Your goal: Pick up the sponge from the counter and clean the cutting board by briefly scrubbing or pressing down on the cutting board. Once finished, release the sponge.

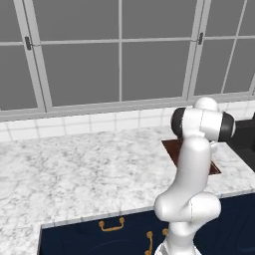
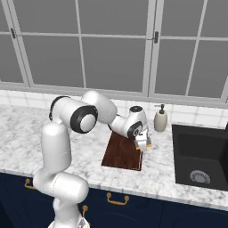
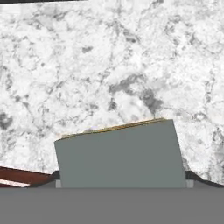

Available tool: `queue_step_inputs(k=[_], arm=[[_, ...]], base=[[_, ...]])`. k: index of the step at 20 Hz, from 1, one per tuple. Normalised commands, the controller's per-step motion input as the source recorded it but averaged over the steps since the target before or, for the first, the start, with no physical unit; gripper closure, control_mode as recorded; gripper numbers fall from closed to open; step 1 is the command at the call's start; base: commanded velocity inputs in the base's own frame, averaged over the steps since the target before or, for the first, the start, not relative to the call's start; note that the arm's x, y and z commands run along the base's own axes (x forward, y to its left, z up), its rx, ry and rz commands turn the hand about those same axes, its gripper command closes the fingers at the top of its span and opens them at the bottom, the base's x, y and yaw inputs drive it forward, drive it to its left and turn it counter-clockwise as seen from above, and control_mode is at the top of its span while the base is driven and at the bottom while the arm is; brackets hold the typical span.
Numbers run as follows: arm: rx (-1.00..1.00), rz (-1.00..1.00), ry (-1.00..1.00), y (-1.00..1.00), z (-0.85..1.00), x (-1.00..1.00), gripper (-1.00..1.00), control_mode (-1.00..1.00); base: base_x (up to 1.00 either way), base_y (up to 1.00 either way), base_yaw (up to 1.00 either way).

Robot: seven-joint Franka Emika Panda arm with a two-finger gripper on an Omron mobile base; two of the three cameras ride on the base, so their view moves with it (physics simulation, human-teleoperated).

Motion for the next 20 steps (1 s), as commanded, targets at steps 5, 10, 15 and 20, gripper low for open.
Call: queue_step_inputs(k=[5, 10, 15, 20], arm=[[-0.14, 0.00, -0.06, 0.53, -0.48, 0.81, 1.00, -1.00], [-0.13, 0.00, -0.09, 0.54, -0.49, 0.76, 1.00, -1.00], [-0.07, 0.00, -0.16, 0.84, -0.62, 0.23, 1.00, -1.00], [0.00, 0.00, -0.13, 0.82, -0.73, -0.31, 1.00, -1.00]], base=[[0.00, 0.00, 0.00], [0.00, 0.00, 0.00], [0.00, 0.00, 0.00], [0.00, 0.00, 0.00]])
